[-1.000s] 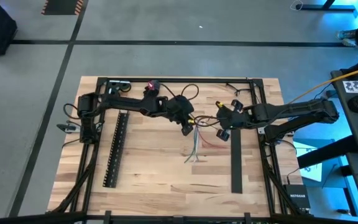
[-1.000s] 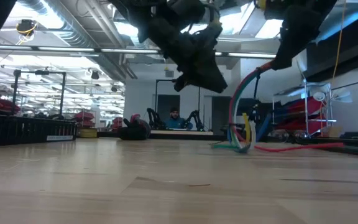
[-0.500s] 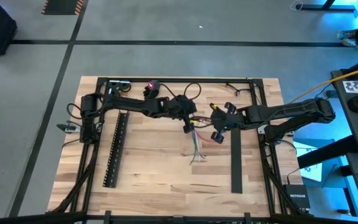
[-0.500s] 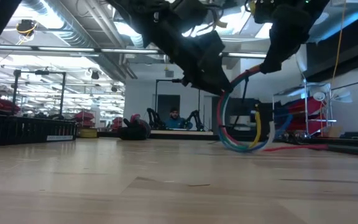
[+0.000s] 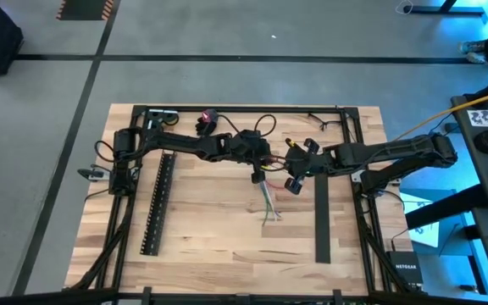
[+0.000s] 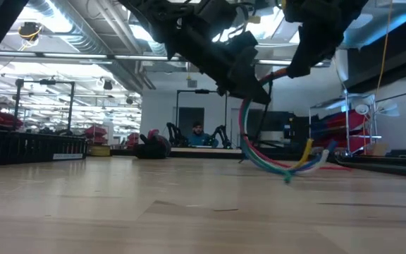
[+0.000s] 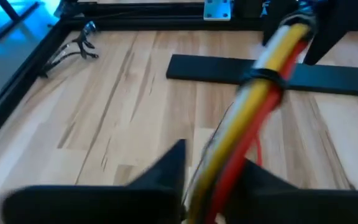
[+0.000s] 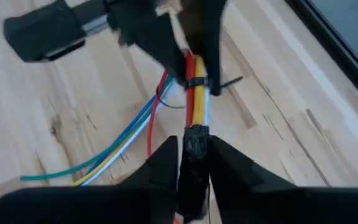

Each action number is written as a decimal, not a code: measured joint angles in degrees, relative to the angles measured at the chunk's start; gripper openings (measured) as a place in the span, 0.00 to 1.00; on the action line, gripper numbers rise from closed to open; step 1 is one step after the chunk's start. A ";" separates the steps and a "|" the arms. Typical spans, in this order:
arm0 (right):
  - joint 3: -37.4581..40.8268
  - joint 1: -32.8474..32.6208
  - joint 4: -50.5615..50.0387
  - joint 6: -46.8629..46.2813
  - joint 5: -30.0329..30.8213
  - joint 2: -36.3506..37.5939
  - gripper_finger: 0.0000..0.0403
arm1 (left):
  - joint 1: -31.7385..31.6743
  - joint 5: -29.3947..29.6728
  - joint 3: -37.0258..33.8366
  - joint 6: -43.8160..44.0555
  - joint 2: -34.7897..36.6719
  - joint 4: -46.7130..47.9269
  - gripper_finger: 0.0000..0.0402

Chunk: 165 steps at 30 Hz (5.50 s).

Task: Ziptie cables
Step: Wrap the cable wires with the black zip tie

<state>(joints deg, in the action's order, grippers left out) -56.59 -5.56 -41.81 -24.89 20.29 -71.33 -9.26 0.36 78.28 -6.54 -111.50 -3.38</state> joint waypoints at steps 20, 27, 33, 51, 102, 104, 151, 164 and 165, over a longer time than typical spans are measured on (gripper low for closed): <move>4.03 -6.69 3.20 -5.14 13.70 15.86 0.46 | -1.40 -0.23 0.02 7.66 9.58 -0.45 0.02; 20.01 -7.09 35.03 -4.65 22.29 11.42 0.46 | -1.28 -1.70 0.04 12.59 9.84 -0.34 0.03; 22.18 -4.40 50.32 -1.57 22.90 3.80 0.46 | -1.25 -1.68 0.04 14.49 9.84 -0.41 0.03; 15.18 0.81 46.80 10.99 32.40 -1.18 0.02 | -1.07 -1.72 0.04 14.48 9.84 0.29 0.03; 18.11 1.05 21.00 -4.58 -3.00 -0.94 0.46 | -4.87 -1.66 0.70 17.53 11.66 25.89 0.43; 18.11 1.05 21.00 -3.91 -3.04 -0.94 0.46 | -4.83 -1.66 0.70 17.57 13.55 27.01 0.47; 18.13 -1.36 32.47 -10.53 1.65 -4.49 0.46 | -14.53 -36.08 -4.82 -8.34 -4.74 16.49 0.03; 18.14 -3.48 67.50 -16.74 12.01 -27.02 0.46 | -14.75 -35.76 -4.46 -7.10 4.64 16.25 0.00; 18.14 -2.98 70.67 -16.76 12.30 -28.29 0.46 | -14.75 -35.71 -4.44 -6.84 5.18 16.29 0.00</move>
<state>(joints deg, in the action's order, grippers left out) -38.45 -8.55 28.85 -41.65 32.59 -99.62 -24.01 -35.35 73.84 -13.39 -106.32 12.91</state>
